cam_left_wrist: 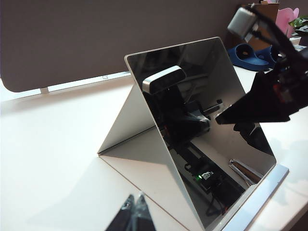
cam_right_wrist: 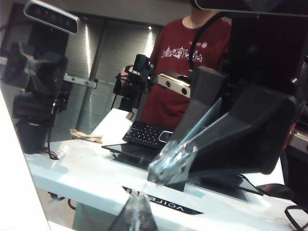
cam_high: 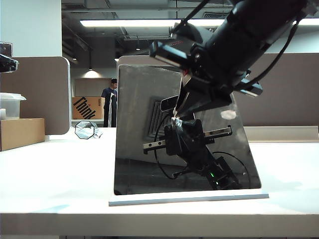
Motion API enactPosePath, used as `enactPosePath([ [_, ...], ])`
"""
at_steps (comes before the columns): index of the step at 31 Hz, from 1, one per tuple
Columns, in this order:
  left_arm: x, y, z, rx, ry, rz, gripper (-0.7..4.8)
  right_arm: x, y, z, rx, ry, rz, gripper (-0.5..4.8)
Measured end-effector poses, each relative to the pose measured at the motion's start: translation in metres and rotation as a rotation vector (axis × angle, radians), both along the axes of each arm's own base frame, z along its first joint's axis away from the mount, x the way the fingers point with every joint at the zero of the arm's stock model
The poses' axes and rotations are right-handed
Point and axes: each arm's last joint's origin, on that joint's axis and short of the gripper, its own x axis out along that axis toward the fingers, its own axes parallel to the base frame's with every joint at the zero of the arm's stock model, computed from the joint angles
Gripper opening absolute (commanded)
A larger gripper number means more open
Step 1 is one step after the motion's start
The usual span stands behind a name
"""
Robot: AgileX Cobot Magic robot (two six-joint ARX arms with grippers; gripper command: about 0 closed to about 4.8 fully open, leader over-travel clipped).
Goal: Push the center of the mirror on the table forward to move it for a short distance.
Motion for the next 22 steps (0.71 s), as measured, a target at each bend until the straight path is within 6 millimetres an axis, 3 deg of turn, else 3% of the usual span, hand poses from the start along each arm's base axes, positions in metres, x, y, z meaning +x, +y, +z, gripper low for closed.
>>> enactPosePath([
  [8,0.0,0.0,0.0,0.0,0.0,0.0,-0.05,0.015,0.013,-0.004,-0.016,-0.016,-0.041,-0.05],
  [15,0.0,0.0,0.0,0.0,0.0,0.0,-0.05,0.043,0.033,-0.002,-0.027,-0.022,-0.066,-0.05],
  [22,0.0,0.0,0.0,0.0,0.0,0.0,-0.05,0.067,0.042,-0.011,-0.059,-0.002,-0.097,-0.05],
])
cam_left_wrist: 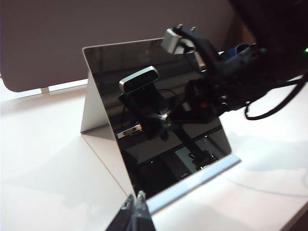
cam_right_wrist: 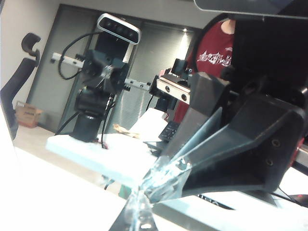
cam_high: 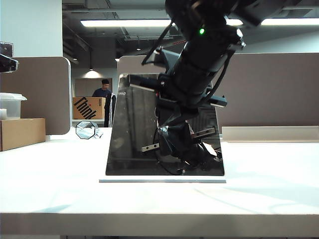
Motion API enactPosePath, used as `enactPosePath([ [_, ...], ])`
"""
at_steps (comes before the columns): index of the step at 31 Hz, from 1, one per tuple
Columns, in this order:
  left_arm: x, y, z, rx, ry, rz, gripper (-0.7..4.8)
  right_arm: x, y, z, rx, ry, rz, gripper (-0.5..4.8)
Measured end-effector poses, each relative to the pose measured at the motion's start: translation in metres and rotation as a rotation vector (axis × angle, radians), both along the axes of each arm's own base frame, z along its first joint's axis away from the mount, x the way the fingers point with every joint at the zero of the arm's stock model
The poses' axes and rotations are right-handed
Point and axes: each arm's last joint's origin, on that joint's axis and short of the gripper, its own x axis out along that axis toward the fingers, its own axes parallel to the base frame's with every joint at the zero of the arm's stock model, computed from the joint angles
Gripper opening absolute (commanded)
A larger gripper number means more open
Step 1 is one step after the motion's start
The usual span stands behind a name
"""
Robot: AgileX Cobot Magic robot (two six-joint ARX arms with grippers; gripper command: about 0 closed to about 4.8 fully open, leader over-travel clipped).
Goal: Push the center of the mirror on the table forward to move it for a short distance.
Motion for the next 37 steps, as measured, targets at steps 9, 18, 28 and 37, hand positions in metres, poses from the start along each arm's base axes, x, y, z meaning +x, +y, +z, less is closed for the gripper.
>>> enactPosePath([
  [9,0.0,0.0,0.0,0.0,0.0,0.0,-0.05,0.034,-0.003,-0.003,-0.032,-0.014,-0.048,-0.05],
  [18,0.0,0.0,0.0,0.0,0.0,0.003,-0.05,0.079,-0.005,-0.002,-0.044,-0.053,-0.081,-0.05],
  [28,0.0,0.0,0.0,0.0,0.0,0.002,-0.05,0.13,0.003,-0.005,-0.059,-0.111,-0.089,-0.05],
  [37,0.0,0.0,0.0,0.0,-0.001,0.003,-0.05,0.171,-0.018,-0.011,-0.06,-0.13,-0.165,-0.05],
])
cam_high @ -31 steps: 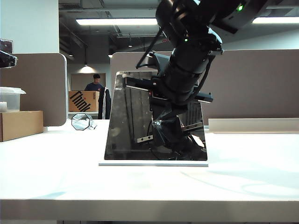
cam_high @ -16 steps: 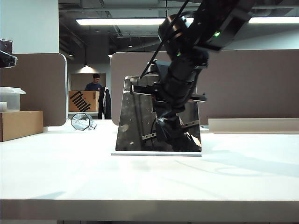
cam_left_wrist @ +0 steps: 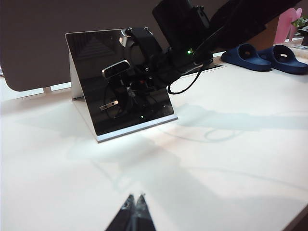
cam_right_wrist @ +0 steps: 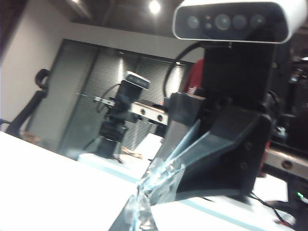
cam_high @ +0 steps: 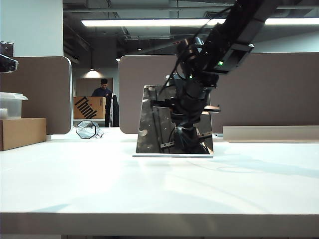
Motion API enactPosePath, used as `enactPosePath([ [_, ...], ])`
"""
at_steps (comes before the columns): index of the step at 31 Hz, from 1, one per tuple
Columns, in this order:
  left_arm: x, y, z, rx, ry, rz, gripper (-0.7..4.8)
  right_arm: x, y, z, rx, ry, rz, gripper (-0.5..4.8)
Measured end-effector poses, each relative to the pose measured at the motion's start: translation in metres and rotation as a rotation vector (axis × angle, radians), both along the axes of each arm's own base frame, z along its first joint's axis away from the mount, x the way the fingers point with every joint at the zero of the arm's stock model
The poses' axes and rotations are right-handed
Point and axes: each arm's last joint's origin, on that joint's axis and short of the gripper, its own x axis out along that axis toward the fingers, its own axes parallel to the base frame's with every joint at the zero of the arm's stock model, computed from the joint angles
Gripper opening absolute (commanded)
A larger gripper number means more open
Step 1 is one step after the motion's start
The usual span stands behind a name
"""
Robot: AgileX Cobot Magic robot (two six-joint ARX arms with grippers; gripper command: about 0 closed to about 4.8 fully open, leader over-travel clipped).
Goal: Push the center of the mirror on the table forward to move it for a short distance.
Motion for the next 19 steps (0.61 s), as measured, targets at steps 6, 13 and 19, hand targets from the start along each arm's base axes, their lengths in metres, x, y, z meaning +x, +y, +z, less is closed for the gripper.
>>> enactPosePath([
  [6,0.0,0.0,0.0,0.0,0.0,0.0,-0.05,0.024,-0.01,0.002,-0.004,-0.036,-0.028,-0.05],
  [13,0.0,0.0,0.0,0.0,0.0,-0.001,-0.05,0.056,-0.012,0.0,0.011,-0.089,-0.038,-0.05],
  [19,0.0,0.0,0.0,0.0,0.0,0.0,-0.05,0.078,-0.009,-0.005,0.014,-0.129,-0.042,-0.05],
])
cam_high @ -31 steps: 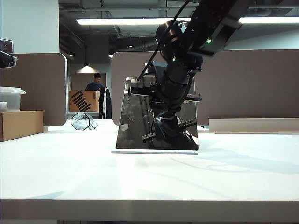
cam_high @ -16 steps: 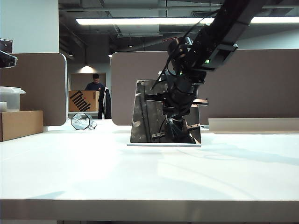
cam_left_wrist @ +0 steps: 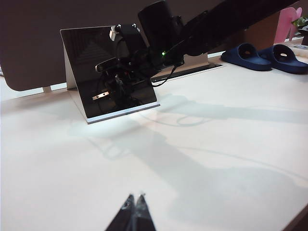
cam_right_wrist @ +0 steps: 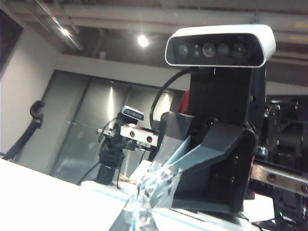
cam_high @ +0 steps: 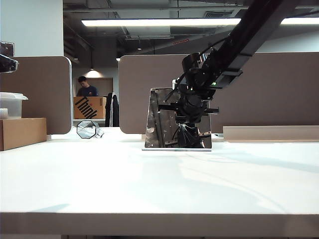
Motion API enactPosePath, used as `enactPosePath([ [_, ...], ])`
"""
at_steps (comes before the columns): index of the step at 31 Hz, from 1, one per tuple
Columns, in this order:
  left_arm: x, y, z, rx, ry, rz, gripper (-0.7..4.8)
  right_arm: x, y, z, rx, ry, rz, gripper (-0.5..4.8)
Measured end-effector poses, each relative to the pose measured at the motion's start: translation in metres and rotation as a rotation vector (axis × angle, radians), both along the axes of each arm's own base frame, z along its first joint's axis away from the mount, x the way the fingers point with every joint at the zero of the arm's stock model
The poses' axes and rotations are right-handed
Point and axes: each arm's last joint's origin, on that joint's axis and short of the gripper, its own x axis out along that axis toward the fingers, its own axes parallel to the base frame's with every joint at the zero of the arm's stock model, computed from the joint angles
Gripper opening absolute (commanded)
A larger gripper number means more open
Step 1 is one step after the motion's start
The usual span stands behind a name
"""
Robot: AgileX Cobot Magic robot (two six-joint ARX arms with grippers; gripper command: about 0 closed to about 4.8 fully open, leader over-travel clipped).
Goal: Push the center of the mirror on the table forward to move it for a short distance.
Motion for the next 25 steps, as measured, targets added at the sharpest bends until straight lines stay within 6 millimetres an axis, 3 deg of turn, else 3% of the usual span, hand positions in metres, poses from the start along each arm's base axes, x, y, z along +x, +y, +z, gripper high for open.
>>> enactPosePath([
  [8,0.0,0.0,0.0,0.0,0.0,0.0,-0.05,0.013,0.0,0.005,0.013,-0.036,-0.009,-0.05],
  [13,0.0,0.0,0.0,0.0,0.001,0.0,-0.05,0.0,0.005,0.023,-0.019,0.04,0.004,-0.05],
  [17,0.0,0.0,0.0,0.0,0.0,0.0,-0.05,-0.024,0.022,0.068,-0.032,0.028,0.063,-0.05],
  [20,0.0,0.0,0.0,0.0,0.0,0.0,-0.05,-0.036,0.016,0.096,-0.033,0.029,0.068,-0.05],
  [25,0.0,0.0,0.0,0.0,0.0,0.005,-0.05,-0.068,-0.001,0.159,-0.016,0.024,0.095,-0.05],
])
